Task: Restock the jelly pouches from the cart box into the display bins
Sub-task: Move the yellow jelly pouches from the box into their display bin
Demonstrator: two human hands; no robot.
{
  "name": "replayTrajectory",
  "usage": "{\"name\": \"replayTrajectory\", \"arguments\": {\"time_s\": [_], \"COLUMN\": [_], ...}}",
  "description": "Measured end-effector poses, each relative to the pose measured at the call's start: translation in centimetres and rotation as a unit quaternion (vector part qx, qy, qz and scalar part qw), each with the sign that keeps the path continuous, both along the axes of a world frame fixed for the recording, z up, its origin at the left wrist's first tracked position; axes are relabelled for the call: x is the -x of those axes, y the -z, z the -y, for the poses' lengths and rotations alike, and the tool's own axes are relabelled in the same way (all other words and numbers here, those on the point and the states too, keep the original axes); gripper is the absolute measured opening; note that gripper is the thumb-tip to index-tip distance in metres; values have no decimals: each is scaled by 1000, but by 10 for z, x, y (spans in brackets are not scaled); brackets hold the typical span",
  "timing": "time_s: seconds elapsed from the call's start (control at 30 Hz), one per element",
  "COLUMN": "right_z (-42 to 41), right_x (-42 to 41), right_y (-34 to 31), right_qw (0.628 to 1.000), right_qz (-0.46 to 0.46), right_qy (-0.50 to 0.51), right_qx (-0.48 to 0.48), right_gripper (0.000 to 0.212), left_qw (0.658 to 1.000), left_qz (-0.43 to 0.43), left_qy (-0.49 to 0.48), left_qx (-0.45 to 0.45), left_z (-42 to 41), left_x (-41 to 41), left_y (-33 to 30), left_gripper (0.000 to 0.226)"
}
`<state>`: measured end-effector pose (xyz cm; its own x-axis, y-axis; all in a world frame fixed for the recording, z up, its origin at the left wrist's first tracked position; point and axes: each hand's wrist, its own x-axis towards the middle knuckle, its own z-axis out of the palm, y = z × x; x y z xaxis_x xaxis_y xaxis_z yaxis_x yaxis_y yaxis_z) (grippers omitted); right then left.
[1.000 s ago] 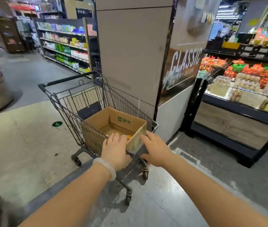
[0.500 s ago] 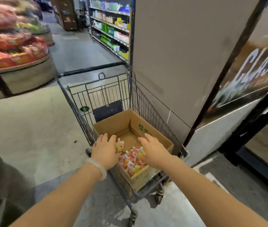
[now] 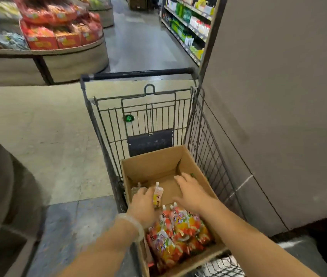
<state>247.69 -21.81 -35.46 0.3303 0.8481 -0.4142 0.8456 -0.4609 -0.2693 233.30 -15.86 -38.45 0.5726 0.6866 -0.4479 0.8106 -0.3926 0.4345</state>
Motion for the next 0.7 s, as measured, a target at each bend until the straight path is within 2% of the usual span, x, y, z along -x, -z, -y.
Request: {"name": "replayTrajectory", "arguments": {"time_s": [0.2, 0.43, 0.57, 0.63, 0.7], "right_z": [-59, -112, -129, -132, -133], "right_x": [-40, -76, -81, -79, -74], "right_y": [88, 197, 270, 297, 317], "right_qw": [991, 981, 969, 940, 900], "right_qz": [-78, -136, -194, -255, -320], "right_qy": [-44, -22, 93, 184, 265], "right_qx": [98, 136, 126, 131, 135], "right_gripper": [68, 57, 61, 57, 51], "left_qw": [991, 970, 953, 930, 901], "left_qz": [-64, -72, -89, -68, -56], "left_qy": [-92, -200, -269, -340, -407], "left_qx": [74, 114, 105, 121, 137], "left_z": [-36, -88, -108, -116, -123], "left_x": [-47, -80, -83, -88, -93], "left_y": [80, 184, 256, 281, 298], "left_gripper": [69, 69, 60, 57, 70]}}
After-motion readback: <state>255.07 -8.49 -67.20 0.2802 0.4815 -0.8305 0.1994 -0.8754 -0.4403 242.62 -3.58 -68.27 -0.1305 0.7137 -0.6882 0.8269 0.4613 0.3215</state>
